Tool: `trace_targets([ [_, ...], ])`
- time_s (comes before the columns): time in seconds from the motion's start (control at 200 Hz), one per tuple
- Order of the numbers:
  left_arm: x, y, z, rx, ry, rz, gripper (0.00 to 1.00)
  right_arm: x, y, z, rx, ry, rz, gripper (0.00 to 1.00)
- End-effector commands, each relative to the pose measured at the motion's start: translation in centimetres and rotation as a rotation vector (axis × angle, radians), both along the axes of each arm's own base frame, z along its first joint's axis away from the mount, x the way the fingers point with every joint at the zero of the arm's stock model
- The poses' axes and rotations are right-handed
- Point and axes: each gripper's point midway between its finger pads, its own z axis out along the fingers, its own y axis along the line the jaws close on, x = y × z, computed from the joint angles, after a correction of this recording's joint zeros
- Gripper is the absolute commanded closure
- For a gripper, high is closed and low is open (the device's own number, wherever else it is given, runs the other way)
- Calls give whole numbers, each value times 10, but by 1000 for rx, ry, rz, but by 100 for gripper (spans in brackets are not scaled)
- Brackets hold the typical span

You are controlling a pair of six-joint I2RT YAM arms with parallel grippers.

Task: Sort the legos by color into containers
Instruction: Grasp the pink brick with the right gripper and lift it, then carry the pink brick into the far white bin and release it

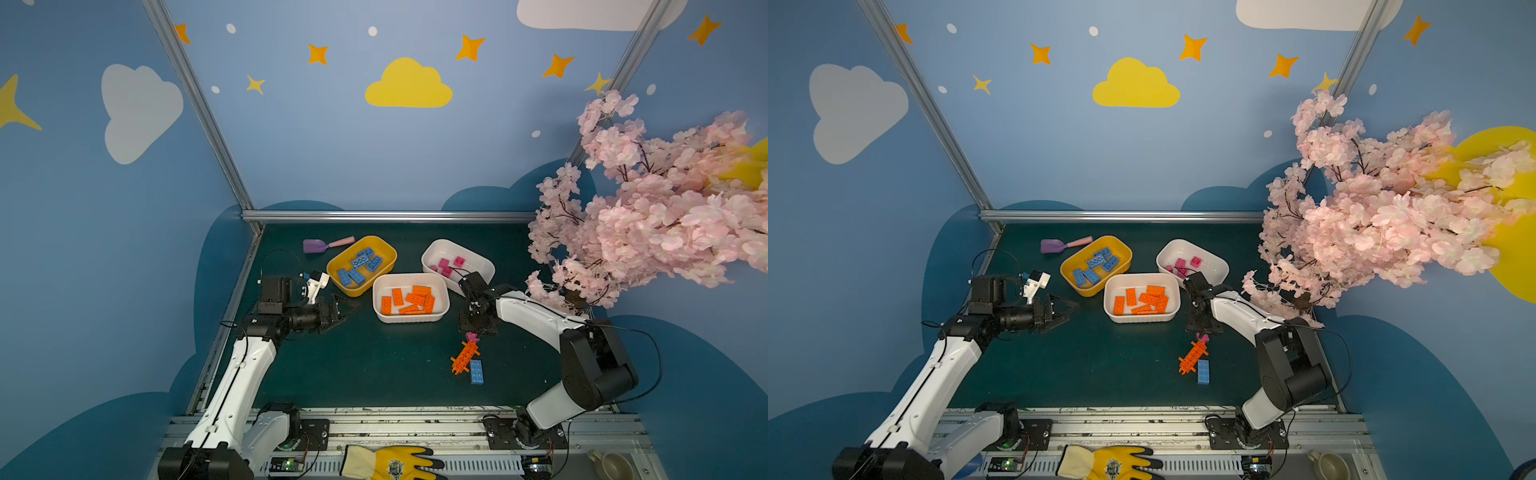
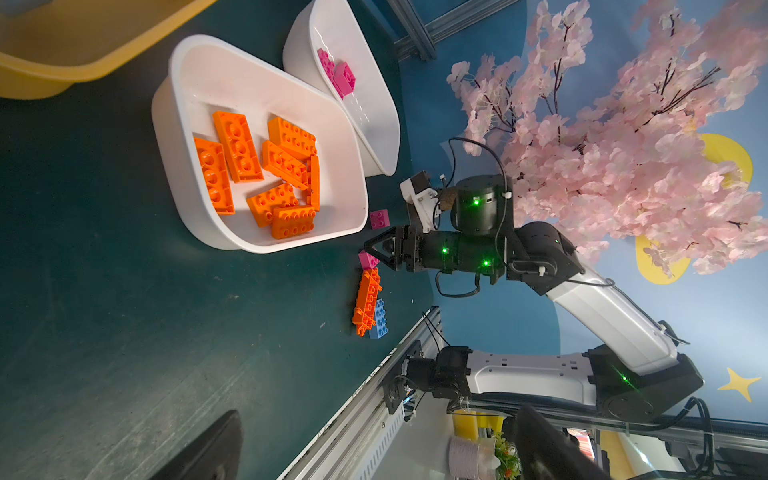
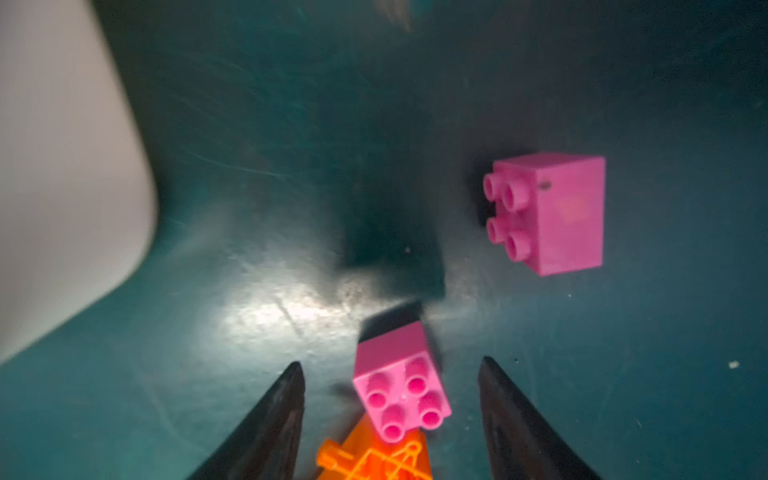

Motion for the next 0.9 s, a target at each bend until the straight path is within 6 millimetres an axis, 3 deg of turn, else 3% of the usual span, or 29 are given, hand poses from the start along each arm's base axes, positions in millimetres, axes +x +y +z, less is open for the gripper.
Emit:
trace_targets([
  [0.0,-3,0,1,-5,-14,-8,0,-11,-9,-7,-23,61,0,37],
  [0.405,-5,0,-5,-4,0,-4,0,-25,-13,-25,0,126,-24,52],
  [0.596,-6,0,-7,-5,4,-2,0,-22,-17,-27,1,130,-48,71],
  [0.736,-6,0,-5,-9,0,-4,0,-11,-13,-3,41,63,-36,78],
  [0.896,-5,0,3,-15,-12,-8,0,13,-3,50,94,-45,-10,80],
])
